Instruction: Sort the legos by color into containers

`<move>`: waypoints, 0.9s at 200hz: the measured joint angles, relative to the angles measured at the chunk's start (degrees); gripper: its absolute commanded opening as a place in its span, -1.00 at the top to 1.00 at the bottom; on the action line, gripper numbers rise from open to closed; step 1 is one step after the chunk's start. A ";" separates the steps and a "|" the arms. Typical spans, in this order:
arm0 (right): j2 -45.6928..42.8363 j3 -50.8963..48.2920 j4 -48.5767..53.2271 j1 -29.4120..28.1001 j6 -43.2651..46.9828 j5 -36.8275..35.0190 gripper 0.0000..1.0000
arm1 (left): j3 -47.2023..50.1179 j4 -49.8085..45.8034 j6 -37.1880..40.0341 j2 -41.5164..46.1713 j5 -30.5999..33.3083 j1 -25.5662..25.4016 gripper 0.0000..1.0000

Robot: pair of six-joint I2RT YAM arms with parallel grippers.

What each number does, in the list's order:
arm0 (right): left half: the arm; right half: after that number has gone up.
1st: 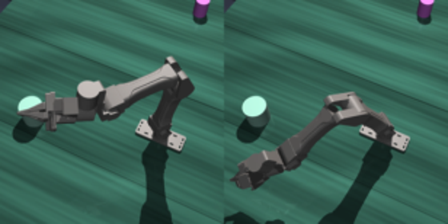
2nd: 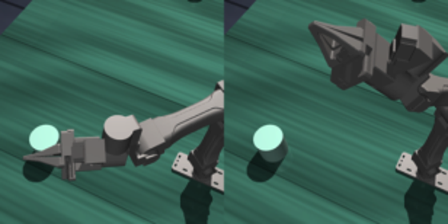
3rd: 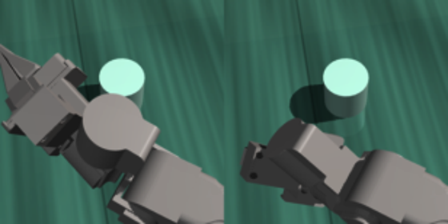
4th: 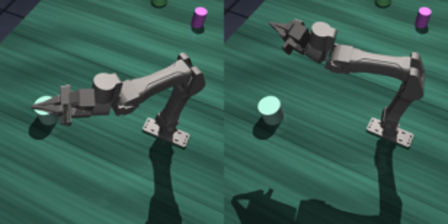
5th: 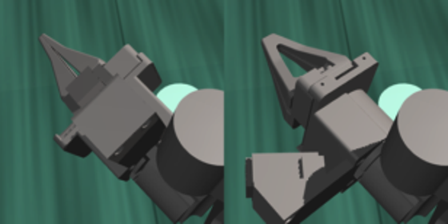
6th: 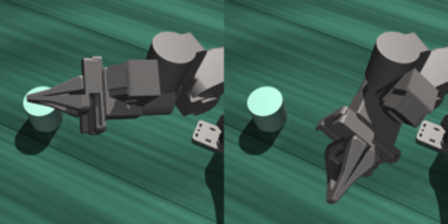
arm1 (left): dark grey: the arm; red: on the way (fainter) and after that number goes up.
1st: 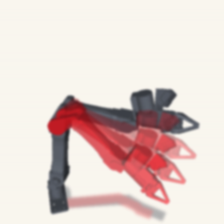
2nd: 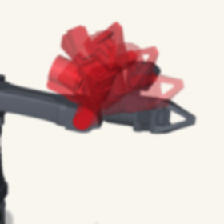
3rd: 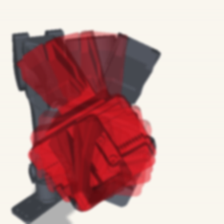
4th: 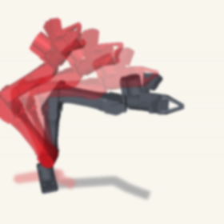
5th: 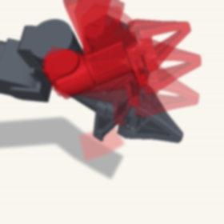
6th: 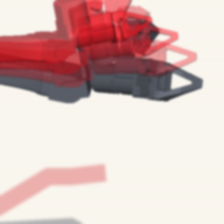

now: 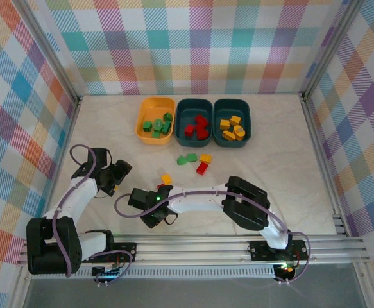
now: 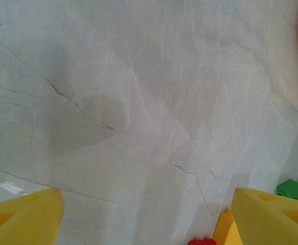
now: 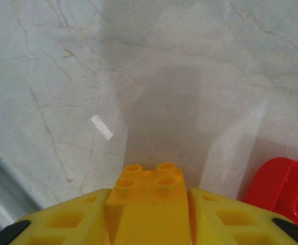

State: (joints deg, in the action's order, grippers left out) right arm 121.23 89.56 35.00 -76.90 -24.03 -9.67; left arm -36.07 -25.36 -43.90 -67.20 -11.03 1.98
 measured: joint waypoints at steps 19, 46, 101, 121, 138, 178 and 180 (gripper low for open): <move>0.59 0.31 0.24 -0.04 0.70 -0.72 0.30 | 0.00 0.00 0.04 0.28 0.02 0.07 -0.71; 0.59 0.46 0.44 -0.07 1.20 -1.70 0.47 | 0.00 0.00 0.04 0.31 0.00 0.09 -0.71; -0.72 0.48 0.00 0.85 3.19 -2.54 0.53 | 0.00 0.00 0.04 0.31 -0.33 0.11 -0.72; -4.35 0.46 -0.39 3.39 4.52 -2.56 0.52 | -0.02 0.09 0.02 0.31 -1.92 0.11 -0.70; -8.85 0.44 -1.20 8.74 5.79 -3.02 0.53 | -0.02 0.42 0.13 0.28 -3.72 -0.28 -0.69; -17.40 -0.57 -5.31 31.52 7.32 -4.48 0.50 | -1.66 -0.44 2.67 -0.09 -4.17 -9.27 -0.67; -17.46 -0.57 -5.51 32.70 7.41 -4.52 0.50 | -1.92 -0.55 2.89 -0.11 -4.20 -9.99 -0.67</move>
State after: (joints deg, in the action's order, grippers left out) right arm 103.77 88.99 29.50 -44.21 -16.62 -14.20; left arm -38.00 -25.91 -41.01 -67.31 -15.22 -8.01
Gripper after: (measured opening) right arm 0.330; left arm 0.835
